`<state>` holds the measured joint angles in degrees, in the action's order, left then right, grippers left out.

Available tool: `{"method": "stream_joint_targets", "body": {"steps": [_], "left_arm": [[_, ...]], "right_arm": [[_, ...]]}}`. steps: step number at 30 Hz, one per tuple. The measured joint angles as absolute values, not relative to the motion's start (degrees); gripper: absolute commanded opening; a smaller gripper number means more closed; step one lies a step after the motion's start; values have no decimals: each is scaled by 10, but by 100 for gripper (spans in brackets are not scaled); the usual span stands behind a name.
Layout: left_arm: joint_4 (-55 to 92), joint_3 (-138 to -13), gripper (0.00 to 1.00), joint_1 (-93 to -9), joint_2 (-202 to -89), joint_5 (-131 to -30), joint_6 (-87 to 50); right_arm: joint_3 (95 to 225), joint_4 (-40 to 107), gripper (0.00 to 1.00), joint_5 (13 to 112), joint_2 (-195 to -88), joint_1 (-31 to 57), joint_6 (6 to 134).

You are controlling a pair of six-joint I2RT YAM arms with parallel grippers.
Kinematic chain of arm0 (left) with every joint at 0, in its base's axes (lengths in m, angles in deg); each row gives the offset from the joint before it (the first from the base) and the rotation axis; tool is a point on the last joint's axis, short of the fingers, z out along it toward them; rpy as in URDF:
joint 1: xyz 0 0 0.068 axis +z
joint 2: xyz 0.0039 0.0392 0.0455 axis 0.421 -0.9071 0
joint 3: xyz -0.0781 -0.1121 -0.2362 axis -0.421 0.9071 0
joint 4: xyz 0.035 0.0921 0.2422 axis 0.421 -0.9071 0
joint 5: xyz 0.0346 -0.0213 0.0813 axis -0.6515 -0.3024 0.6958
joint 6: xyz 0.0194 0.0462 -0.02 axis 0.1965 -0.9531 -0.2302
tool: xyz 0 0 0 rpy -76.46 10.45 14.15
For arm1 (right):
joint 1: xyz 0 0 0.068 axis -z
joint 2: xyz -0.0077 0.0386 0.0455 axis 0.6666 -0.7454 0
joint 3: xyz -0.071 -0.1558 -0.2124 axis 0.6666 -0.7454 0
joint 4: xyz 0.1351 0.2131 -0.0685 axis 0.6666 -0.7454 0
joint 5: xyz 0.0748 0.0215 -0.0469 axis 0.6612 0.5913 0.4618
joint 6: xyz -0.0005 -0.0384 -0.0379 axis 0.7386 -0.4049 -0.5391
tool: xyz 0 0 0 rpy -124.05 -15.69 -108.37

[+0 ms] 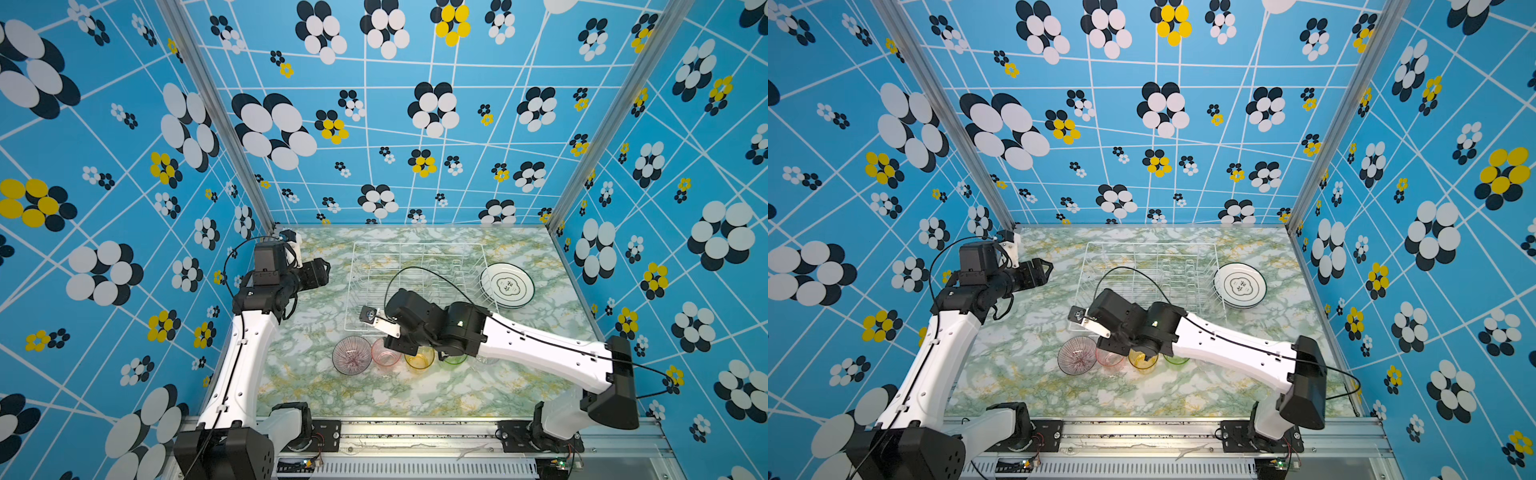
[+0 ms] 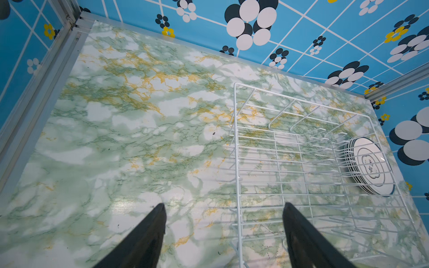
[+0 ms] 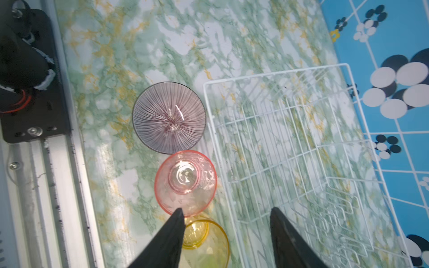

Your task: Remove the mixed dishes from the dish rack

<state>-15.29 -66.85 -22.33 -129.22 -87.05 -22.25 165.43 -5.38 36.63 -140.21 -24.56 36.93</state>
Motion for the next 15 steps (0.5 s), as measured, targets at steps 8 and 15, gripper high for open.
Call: {"method": "stream_joint_targets", "body": {"steps": [8,15], "left_arm": [[-56,-605,99,-232,-1307,-823,-244],[126,-476,99,-234,-1360,-791,-289]], "right_arm": [[1518,-2,74,296,-1224,-32,490],[1418,44,75,298,-1132,66,550]]}}
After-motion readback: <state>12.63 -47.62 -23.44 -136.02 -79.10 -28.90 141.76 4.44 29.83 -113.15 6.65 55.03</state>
